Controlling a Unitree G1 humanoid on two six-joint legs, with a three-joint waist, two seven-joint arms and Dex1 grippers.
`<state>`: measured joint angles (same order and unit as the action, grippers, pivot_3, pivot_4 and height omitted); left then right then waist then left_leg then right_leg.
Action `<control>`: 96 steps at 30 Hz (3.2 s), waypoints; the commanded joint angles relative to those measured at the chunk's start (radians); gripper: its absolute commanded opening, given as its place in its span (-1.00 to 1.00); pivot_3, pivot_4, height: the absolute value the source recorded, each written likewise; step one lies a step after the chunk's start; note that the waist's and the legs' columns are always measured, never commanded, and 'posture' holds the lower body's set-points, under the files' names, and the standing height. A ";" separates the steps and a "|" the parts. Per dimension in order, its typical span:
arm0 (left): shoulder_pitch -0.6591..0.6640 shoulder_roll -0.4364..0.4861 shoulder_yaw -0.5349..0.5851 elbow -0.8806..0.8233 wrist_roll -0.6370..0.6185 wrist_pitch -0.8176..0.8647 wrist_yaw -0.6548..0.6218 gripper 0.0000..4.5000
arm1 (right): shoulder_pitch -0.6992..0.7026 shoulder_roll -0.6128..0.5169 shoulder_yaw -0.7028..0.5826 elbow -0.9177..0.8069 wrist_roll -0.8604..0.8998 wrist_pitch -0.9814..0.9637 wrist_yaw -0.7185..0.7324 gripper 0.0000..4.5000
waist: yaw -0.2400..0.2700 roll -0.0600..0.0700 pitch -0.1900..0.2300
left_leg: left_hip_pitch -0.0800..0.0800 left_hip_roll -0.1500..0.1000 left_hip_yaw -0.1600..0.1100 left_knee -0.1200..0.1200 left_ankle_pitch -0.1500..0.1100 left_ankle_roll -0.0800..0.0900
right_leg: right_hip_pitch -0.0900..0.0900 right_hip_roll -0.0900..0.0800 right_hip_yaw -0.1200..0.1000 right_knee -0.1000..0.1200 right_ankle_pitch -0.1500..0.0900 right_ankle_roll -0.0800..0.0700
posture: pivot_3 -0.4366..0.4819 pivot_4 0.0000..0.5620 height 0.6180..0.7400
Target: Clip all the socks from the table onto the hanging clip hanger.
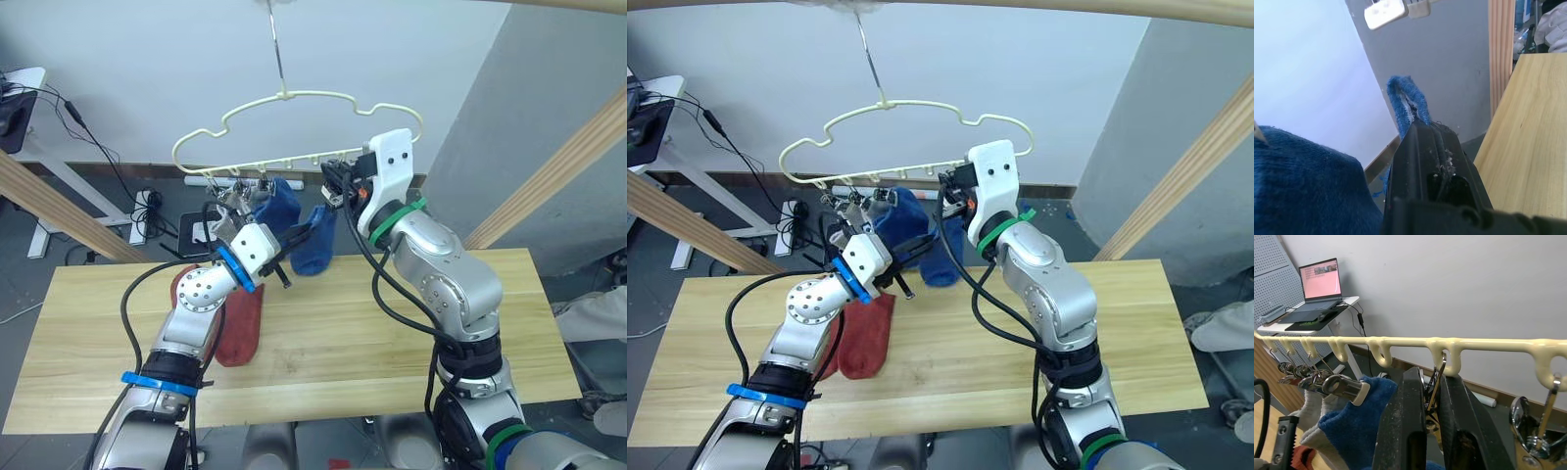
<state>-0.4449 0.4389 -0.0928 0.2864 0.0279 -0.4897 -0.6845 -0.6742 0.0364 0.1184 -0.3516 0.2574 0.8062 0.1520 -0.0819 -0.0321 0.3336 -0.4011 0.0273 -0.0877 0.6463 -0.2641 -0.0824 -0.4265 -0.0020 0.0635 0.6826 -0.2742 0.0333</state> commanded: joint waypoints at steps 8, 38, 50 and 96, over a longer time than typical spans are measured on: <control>-0.059 -0.006 -0.012 -0.014 -0.023 -0.030 -0.015 -1.00 | 0.006 0.007 0.017 -0.078 0.028 0.002 0.012 -0.99 | -0.002 0.000 0.000 | 0.000 0.000 0.000 0.000 0.000 0.000 | 0.000 0.000 0.000 0.000 0.000 0.000 | -0.22 0.12 0.92; -0.071 -0.058 -0.003 -0.123 -0.051 0.044 0.031 -1.00 | 0.029 -0.017 0.057 -0.048 -0.016 -0.069 0.005 -0.99 | -0.001 0.000 0.000 | 0.000 0.000 0.000 0.000 0.000 0.000 | 0.000 0.000 0.000 0.000 0.000 0.000 | -0.19 0.12 0.92; -0.073 -0.070 0.003 -0.139 -0.043 0.063 0.064 -1.00 | 0.032 -0.036 0.073 -0.042 -0.043 -0.084 0.005 -0.99 | -0.001 0.000 0.000 | 0.000 0.000 0.000 0.000 0.000 0.000 | 0.000 0.000 0.000 0.000 0.000 0.000 | -0.19 0.10 0.92; -0.036 0.235 0.146 -0.515 -0.510 0.863 -0.238 -0.08 | 0.117 -0.205 -0.011 -0.196 -0.022 0.005 -0.004 -0.12 | -0.001 0.000 0.000 | 0.000 0.000 -0.001 0.000 0.000 0.000 | 0.000 0.004 0.000 0.000 0.000 0.000 | -0.17 0.15 0.92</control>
<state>-0.4653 0.6560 0.0275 -0.1715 -0.4503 0.3547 -0.9081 -0.5398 -0.1734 0.1285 -0.5253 0.2475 0.8296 0.1593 -0.0830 -0.0322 0.3335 -0.4012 0.0274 -0.0885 0.6459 -0.2639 -0.0824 -0.4260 0.0022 0.0635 0.6820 -0.2743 0.0337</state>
